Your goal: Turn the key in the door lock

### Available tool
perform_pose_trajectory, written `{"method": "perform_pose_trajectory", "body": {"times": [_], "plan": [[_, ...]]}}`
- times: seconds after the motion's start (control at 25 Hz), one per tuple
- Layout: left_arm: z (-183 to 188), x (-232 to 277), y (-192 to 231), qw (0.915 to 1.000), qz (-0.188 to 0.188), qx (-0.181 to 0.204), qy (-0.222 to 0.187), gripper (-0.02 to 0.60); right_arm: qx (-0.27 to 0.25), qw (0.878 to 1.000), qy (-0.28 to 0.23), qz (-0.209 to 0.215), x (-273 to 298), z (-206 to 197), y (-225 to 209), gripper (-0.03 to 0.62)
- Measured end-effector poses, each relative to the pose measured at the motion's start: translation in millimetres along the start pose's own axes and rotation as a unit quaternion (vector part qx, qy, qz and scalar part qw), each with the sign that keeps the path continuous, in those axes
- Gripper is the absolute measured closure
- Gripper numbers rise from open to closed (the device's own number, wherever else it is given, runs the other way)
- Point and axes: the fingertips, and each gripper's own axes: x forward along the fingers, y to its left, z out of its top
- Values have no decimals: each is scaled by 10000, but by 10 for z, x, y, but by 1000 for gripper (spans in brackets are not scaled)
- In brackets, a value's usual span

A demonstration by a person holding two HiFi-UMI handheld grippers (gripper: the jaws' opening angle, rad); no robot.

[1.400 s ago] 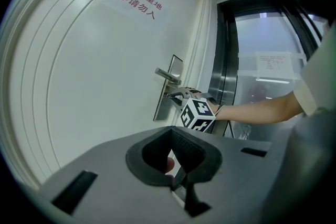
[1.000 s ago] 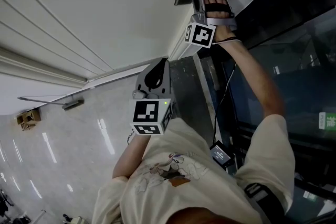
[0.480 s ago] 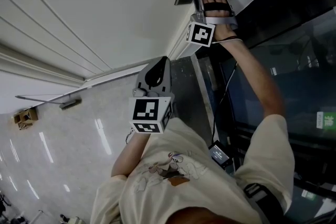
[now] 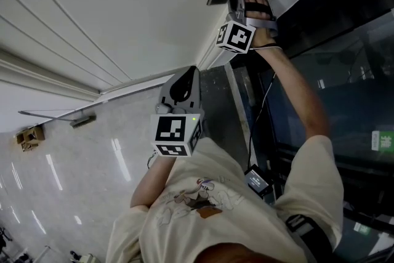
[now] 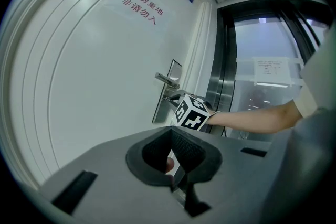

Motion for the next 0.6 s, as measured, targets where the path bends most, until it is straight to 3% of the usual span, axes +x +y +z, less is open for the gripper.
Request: {"method": "perform_pose_trajectory", "body": {"times": [0.24,0.36,0.44,0.6], "plan": [[-8,-33,24,10000,18,-14,2,578,1008,9948,7,149,-7,1,-34,556],[-7,-39,12,10000,-1,-10,8,578,1822,9830,0,216,-3,-3,-61,554],[-12,-37,-2,10000,-21,-2,16,578,2655,9637,18,300,-2,-21,-82,563],[-18,-28,-18,10000,-51,24,30,578,4215,9057,-3,454,-4,-60,-118,580]]}}
